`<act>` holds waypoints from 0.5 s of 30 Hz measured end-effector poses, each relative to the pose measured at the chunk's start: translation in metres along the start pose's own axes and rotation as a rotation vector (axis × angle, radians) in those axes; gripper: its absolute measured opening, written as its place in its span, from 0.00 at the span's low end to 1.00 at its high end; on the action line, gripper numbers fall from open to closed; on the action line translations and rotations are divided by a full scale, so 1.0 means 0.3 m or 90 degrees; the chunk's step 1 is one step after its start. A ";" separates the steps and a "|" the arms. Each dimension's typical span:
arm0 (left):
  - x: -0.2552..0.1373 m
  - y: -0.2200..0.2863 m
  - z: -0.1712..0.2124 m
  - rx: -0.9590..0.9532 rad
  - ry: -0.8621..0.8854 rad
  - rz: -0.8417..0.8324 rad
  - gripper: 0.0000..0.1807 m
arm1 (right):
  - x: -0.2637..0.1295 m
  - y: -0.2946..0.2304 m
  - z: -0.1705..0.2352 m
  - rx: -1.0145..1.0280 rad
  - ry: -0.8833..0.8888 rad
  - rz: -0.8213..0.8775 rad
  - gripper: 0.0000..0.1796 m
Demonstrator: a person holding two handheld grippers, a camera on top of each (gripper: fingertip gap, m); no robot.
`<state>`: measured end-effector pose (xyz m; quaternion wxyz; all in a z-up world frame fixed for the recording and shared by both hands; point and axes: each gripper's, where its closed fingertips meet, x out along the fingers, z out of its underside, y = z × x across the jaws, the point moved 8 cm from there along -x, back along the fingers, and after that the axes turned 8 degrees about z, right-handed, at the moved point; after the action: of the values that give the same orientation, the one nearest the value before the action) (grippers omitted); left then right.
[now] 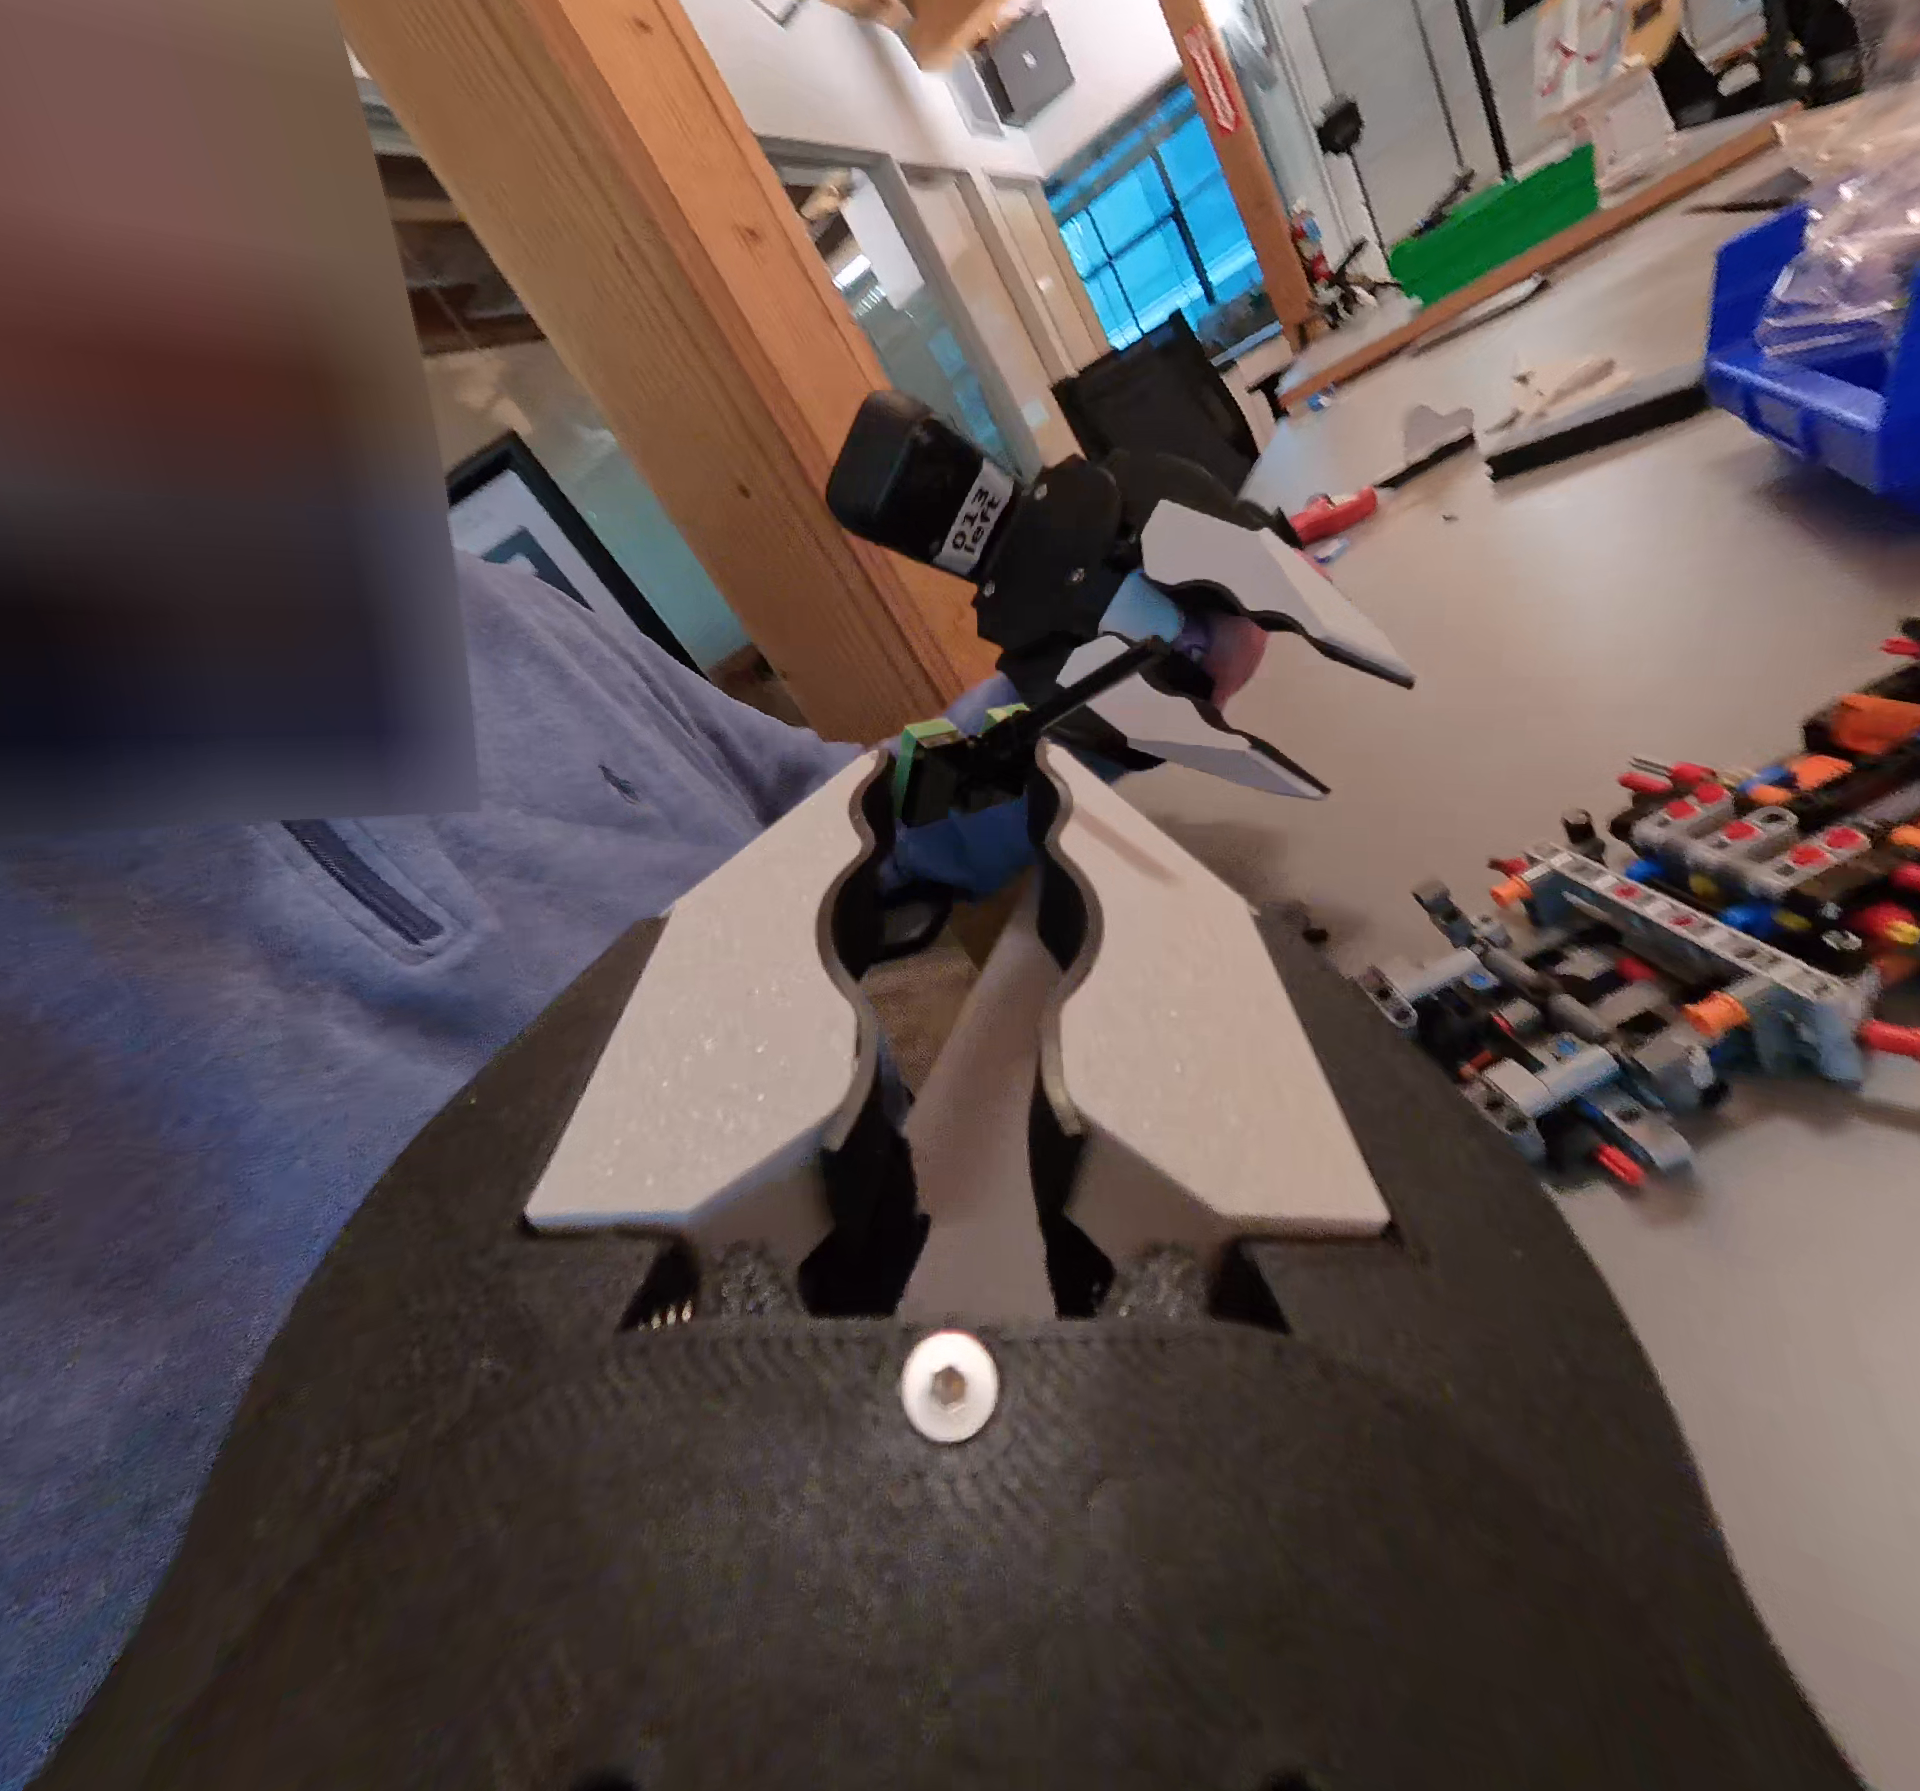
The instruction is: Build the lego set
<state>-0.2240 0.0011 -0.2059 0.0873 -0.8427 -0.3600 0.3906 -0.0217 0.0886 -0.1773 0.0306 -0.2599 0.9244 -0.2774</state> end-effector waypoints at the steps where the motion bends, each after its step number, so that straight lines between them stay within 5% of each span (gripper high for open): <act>1: 0.015 0.002 0.031 -0.006 -0.022 0.019 0.18 | 0.003 0.009 0.006 -0.002 -0.015 0.021 0.13; 15: 0.137 0.057 0.102 -0.021 -0.073 0.088 0.12 | 0.016 0.047 0.038 -0.023 -0.083 0.100 0.13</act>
<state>-0.2190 0.0124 -0.2583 0.0259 -0.8429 -0.3120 0.4376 -0.0302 0.0905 -0.1941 0.1078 -0.2049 0.9428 -0.2398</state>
